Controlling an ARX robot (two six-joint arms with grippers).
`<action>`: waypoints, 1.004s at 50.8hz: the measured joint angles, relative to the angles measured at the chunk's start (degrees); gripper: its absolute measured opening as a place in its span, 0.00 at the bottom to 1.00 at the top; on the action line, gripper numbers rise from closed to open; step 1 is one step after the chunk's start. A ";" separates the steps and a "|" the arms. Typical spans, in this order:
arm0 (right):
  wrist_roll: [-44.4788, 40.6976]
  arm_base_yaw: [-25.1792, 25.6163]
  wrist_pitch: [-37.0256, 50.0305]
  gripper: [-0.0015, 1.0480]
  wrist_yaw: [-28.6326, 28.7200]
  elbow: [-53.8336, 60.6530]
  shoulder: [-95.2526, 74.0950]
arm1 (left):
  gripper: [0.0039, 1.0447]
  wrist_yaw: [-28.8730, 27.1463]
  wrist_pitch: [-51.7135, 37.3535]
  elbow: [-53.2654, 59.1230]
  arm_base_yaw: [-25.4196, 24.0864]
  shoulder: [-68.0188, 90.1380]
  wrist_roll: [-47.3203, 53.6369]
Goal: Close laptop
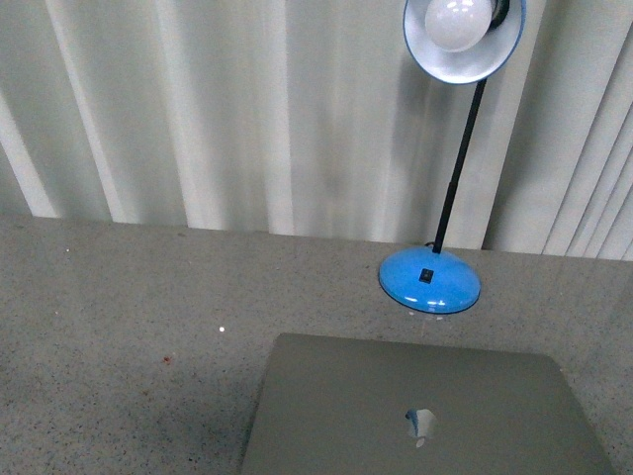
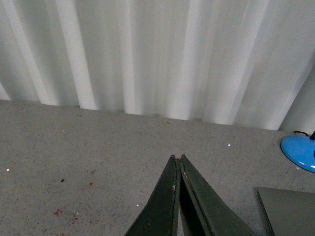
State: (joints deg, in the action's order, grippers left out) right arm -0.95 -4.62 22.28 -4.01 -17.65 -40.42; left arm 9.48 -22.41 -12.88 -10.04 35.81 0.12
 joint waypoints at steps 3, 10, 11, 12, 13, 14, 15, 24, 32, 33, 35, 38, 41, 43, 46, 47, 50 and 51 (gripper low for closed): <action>0.13 3.02 0.39 0.03 3.50 2.34 1.99 | 0.03 -0.92 -0.02 1.68 1.31 -1.88 0.00; 0.26 4.50 0.70 0.03 3.74 5.86 5.18 | 0.03 -3.10 0.28 4.42 3.26 -5.07 -0.02; 0.26 4.50 0.70 0.03 3.82 6.32 5.64 | 0.03 -3.39 0.42 4.76 3.50 -5.57 -0.04; 0.26 4.50 0.70 0.03 3.98 6.78 6.08 | 0.03 -3.41 0.46 4.92 3.61 -5.79 -0.04; 0.28 4.48 0.70 0.03 4.09 6.99 6.32 | 0.03 -3.63 0.59 5.25 3.82 -6.27 -0.04; 0.28 4.48 0.70 0.03 4.13 7.45 6.78 | 0.03 -4.42 0.85 5.53 4.70 -6.80 -0.04; 0.28 4.48 0.70 0.03 4.13 7.87 7.23 | 0.03 -6.45 1.14 5.84 5.90 -7.32 -0.07; 0.31 4.59 -0.20 0.03 4.00 10.95 11.41 | 0.03 -9.25 2.80 7.96 10.01 -11.26 -0.17; 0.31 4.59 -1.62 0.03 4.07 12.74 14.49 | 0.03 -9.51 4.66 9.29 10.10 -14.29 -0.17; 0.31 4.59 -1.97 0.03 4.07 13.03 15.15 | 0.03 -9.51 5.01 9.53 10.10 -14.93 -0.17; 0.31 4.59 -2.47 0.03 4.07 13.38 16.04 | 0.03 -9.51 5.55 9.84 10.10 -15.74 -0.17; 0.31 4.59 -3.08 0.03 4.07 13.77 17.16 | 0.03 -9.49 6.19 10.12 10.10 -16.70 -0.17; 0.31 4.59 -3.74 0.03 4.07 14.19 18.25 | 0.03 -9.49 6.86 10.36 10.10 -17.68 -0.17; 0.31 4.59 -4.31 0.03 4.07 14.47 19.08 | 0.03 -9.49 7.34 10.56 10.10 -18.34 -0.17; 0.31 4.59 -5.27 0.03 4.07 14.88 20.44 | 0.03 -9.49 7.98 11.08 10.10 -19.56 -0.17; 0.31 4.59 -5.64 0.03 4.07 15.08 21.00 | 0.03 -9.46 7.65 11.28 10.10 -20.04 -0.17; 0.31 4.59 -6.60 0.03 4.07 15.47 22.36 | 0.03 -9.49 7.67 11.30 10.10 -21.14 -0.17; 0.31 4.59 -6.86 0.03 4.07 15.54 22.67 | 0.03 -9.51 7.91 11.30 10.10 -21.51 -0.17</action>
State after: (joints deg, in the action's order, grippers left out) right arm -0.64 -0.03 15.42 0.05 -2.11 -17.76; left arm -0.03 -14.50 -1.58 0.05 14.31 -0.05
